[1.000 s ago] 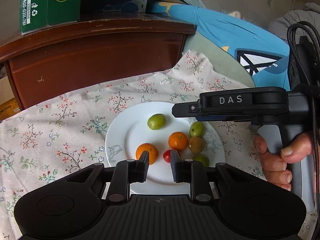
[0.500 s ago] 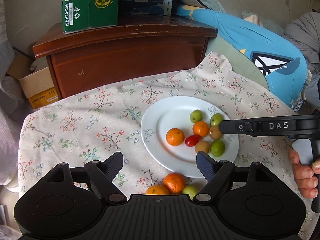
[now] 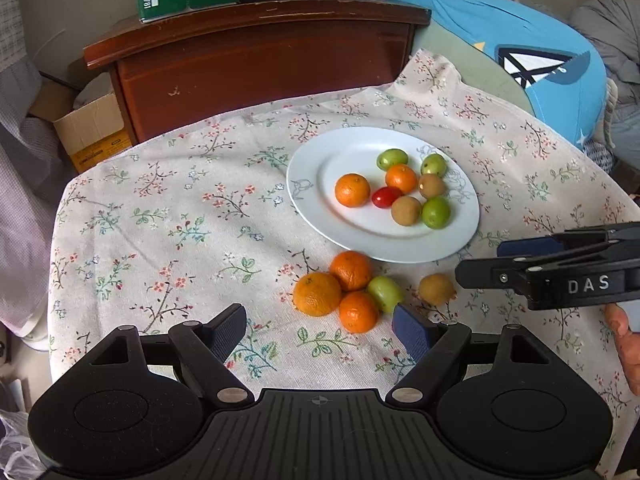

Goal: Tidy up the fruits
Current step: 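Move both tools back to the fruit pile, then grasp a brown kiwi with the right tool while the left tool grasps an orange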

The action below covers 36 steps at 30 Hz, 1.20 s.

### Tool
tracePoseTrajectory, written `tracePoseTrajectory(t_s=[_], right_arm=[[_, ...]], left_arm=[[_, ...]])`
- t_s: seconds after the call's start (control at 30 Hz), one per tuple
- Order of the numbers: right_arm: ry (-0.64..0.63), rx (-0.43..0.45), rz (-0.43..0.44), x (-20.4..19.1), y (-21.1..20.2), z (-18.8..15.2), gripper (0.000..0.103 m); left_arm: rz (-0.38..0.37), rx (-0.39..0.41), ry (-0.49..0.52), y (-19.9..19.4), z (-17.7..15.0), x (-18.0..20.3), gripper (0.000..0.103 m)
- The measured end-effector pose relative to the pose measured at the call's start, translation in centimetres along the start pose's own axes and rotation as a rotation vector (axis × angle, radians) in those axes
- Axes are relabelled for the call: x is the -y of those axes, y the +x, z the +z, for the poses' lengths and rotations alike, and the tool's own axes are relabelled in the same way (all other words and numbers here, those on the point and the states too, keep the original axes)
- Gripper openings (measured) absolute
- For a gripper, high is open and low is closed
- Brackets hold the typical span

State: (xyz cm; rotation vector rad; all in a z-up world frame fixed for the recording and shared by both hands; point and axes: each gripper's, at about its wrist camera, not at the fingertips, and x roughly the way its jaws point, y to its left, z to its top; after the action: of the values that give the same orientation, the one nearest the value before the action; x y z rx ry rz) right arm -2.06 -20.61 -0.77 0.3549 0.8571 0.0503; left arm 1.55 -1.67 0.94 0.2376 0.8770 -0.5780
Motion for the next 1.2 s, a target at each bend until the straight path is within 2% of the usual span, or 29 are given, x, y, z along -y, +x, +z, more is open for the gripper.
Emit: tracePoseTrajectory(t_s=[0.13,0.33,0.43,0.6,0.73,0.97,1.2], right_arm=[[0.025,-0.019,0.026,0.3,0.7,-0.1,0.050],[0.025,-0.050,0.075,-0.2,1.8,-0.3,0.039],[0.020,-0.063,0.077,-0.4,2.4,-0.4,0.038],[0.021,-0.073,0.064,-0.3,3.3,-0.6,0.030],[0.008,-0.068,0.052,-0.6,3.3,-0.5,0.028],[0.070,-0.034,0.024,0.7,1.6,0.3,0.028],[0.099,-0.041,0.023,1.3,1.7,0.3,0.028]], left_arm=[[-0.013,-0.009,0.018,0.2,-0.3,0.4,0.082],[-0.057,0.011,0.006,0.2,-0.3,0.2,0.079],[-0.057,0.005,0.000,0.6,-0.3,0.2,0.078],[-0.040,-0.022,0.001,1.4,-0.4,0.3,0.077],[-0.023,-0.008,0.025,1.7,-0.5,0.7,0.078],[-0.042,-0.030,-0.051,2.7,0.0,0.7,0.080],[0.015,-0.046,-0.053,3.6,-0.1,0.7,0.077]])
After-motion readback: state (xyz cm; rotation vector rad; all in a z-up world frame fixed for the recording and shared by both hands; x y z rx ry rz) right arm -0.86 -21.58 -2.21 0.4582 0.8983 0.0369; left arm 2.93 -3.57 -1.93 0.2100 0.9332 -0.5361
